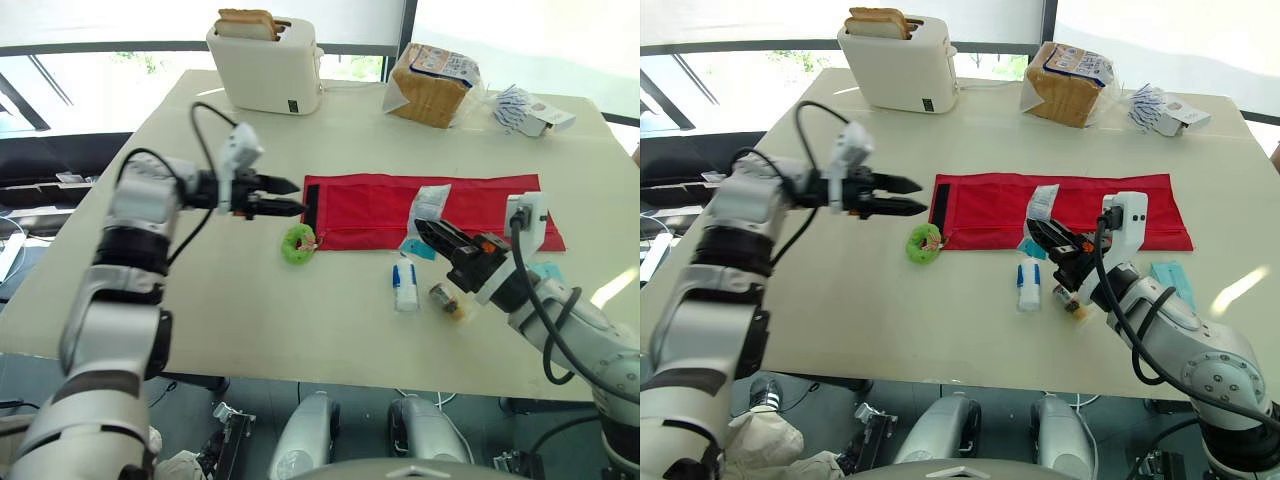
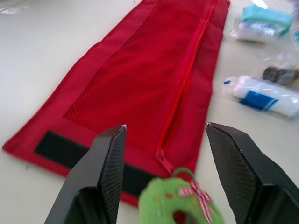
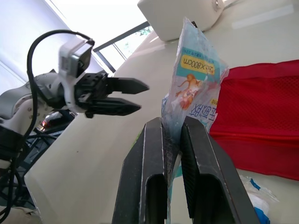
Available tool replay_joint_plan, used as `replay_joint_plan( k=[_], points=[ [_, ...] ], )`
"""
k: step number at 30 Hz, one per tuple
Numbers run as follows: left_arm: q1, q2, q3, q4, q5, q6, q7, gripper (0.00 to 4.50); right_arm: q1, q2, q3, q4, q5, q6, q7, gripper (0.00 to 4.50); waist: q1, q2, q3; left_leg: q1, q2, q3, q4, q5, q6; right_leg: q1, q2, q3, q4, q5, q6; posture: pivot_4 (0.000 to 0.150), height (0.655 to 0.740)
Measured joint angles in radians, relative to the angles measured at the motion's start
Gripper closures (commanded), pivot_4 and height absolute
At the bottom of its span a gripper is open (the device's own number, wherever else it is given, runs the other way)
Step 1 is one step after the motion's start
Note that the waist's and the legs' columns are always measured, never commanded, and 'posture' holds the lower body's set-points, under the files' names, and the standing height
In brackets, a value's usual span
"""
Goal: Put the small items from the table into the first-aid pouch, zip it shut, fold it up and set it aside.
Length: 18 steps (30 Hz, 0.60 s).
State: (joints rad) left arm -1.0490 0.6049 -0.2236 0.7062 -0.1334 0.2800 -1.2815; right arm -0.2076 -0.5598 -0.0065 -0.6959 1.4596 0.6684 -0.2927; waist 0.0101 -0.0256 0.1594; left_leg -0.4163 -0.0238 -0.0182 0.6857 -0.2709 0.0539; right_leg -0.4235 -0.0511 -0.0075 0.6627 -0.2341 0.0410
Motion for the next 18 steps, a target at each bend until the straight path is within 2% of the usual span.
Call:
replay_joint_plan(
  k=[8,13,18],
  points=[
    [-0.038,-0.136,-0.114,0.222,0.208,-0.319,0.107,1.63,-0.046,0.046,0.05,0.039,0.011,0.033,-0.076,4.5,-0.022,0.0,0.0,-0.001,0.001,0.0,-0.001,0.0,0.0,-0.002,0.0,0.0,0.001,0.0,0.0,0.15,0.74],
    [-0.064,-0.145,-0.131,0.299,0.263,-0.411,0.108,1.63,-0.045,0.072,0.063,0.038,0.004,0.033,-0.113,4.5,-0.022,0.0,0.0,-0.001,0.001,0.001,-0.001,0.0,0.0,-0.002,0.0,0.0,0.001,0.0,0.0,0.15,0.74],
    [-0.082,-0.164,-0.134,0.372,0.324,-0.496,0.172,1.63,-0.037,0.092,0.079,0.035,-0.006,0.033,-0.131,4.5,-0.021,0.0,0.0,-0.001,0.0,0.001,-0.001,0.0,0.001,-0.002,0.0,0.0,0.001,0.0,0.0,0.15,0.74]
  ],
)
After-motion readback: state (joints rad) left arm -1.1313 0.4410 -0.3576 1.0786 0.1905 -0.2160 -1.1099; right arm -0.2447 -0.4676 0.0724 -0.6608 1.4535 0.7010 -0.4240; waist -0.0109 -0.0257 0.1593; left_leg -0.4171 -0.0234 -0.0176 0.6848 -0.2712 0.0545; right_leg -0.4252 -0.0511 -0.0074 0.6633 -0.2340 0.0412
